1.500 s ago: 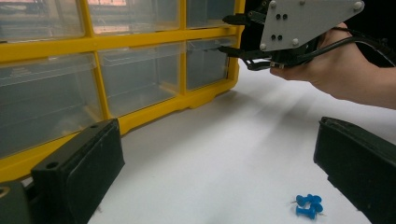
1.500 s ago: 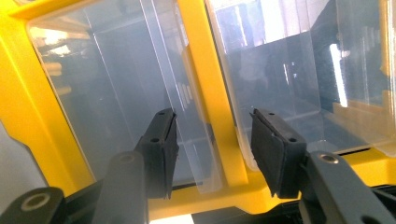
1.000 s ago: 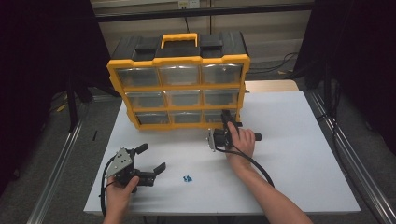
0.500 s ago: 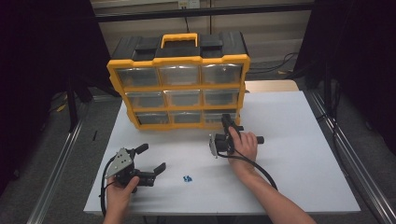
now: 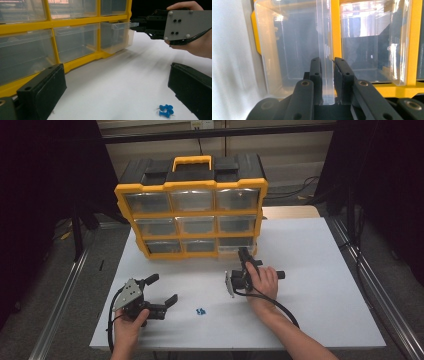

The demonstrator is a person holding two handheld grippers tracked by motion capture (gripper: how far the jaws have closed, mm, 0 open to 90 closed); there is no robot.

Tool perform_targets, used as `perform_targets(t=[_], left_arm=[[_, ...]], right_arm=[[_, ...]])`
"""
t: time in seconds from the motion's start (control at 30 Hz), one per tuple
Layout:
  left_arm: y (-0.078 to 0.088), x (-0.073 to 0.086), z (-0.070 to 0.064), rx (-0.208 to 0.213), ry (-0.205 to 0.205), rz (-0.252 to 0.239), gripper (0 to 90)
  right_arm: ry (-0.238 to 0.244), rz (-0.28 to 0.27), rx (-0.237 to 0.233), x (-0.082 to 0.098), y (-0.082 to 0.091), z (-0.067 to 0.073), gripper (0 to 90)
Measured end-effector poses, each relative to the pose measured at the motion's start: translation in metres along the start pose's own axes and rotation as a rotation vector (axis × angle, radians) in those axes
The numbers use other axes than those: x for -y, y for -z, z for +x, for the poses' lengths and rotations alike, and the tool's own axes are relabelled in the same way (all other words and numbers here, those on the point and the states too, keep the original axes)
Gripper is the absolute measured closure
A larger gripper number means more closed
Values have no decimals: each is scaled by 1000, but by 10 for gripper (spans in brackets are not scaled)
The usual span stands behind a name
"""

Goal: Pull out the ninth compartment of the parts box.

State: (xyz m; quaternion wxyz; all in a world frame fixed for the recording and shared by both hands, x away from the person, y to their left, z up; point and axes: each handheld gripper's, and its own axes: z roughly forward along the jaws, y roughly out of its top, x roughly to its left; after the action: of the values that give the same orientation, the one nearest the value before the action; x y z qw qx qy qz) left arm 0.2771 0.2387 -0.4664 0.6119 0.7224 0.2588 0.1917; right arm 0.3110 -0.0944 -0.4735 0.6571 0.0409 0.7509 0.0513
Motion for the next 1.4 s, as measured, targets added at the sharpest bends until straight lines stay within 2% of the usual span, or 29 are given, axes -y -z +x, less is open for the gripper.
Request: perform_targets(t=[0.1, 0.13, 0.3, 0.37, 0.43, 0.47, 0.5, 0.53, 0.57, 0.6, 0.7, 0.8, 0.83, 0.9, 0.93, 1.0, 1.03, 1.1, 1.13, 1.17, 1.23, 1.4], left_arm=[[0, 0, 0, 1, -1, 0, 15], [0, 0, 0, 1, 0, -1, 15], [0, 0, 0, -4, -10, 2, 15], [0, 0, 0, -7, -10, 3, 15], [-1, 0, 0, -7, -10, 3, 15], [-1, 0, 0, -7, -10, 3, 15], [-1, 0, 0, -7, -11, 3, 15], [0, 0, 0, -7, -11, 3, 15], [0, 0, 1, -8, -19, 14, 15], [0, 0, 0, -7, -1, 4, 15], [0, 0, 0, -10, -13, 10, 15], [0, 0, 0, -7, -10, 6, 15], [0, 0, 1, 2, -20, 3, 15], [1, 0, 2, 1, -29, 5, 15], [1, 0, 0, -10, -12, 5, 15], [0, 0, -1, -5, 8, -12, 15], [1, 0, 0, -9, -13, 6, 15], [1, -1, 1, -5, -21, -7, 15], [1, 0, 0, -8, -3, -13, 15], [1, -1, 1, -8, -12, -8, 15], [2, -1, 1, -14, -14, -6, 15], [2, -1, 0, -14, -14, -7, 15]], right_arm=[[-6, 2, 5, 0, 1, 0, 789], [16, -7, 5, 0, 2, -1, 791], [24, -4, 10, -1, 3, -1, 791], [-2, 4, 5, -1, 5, 1, 791], [37, -14, 15, -1, 5, -1, 792], [35, -20, 16, 0, 5, -2, 792], [3, -5, 3, 0, 6, 1, 793], [3, -5, 3, 0, 6, 1, 793], [35, -20, 17, 0, 6, -1, 793], [29, -6, 8, 0, 7, 0, 793], [8, 2, -1, 0, 9, 1, 793], [39, -21, 10, 1, 10, 0, 795], [13, -7, 7, 1, 11, 2, 794], [14, -10, 5, 1, 11, 1, 794], [14, -14, 5, 1, 11, 1, 794], [23, -15, 3, 1, 11, 1, 794], [21, -13, 2, 1, 12, 1, 794], [12, -12, 2, 1, 13, 1, 794], [21, -18, 3, 1, 13, 1, 795], [44, -33, 14, 1, 12, -1, 795], [22, -21, 5, 2, 14, 1, 795], [21, -17, 2, 2, 17, 1, 796]])
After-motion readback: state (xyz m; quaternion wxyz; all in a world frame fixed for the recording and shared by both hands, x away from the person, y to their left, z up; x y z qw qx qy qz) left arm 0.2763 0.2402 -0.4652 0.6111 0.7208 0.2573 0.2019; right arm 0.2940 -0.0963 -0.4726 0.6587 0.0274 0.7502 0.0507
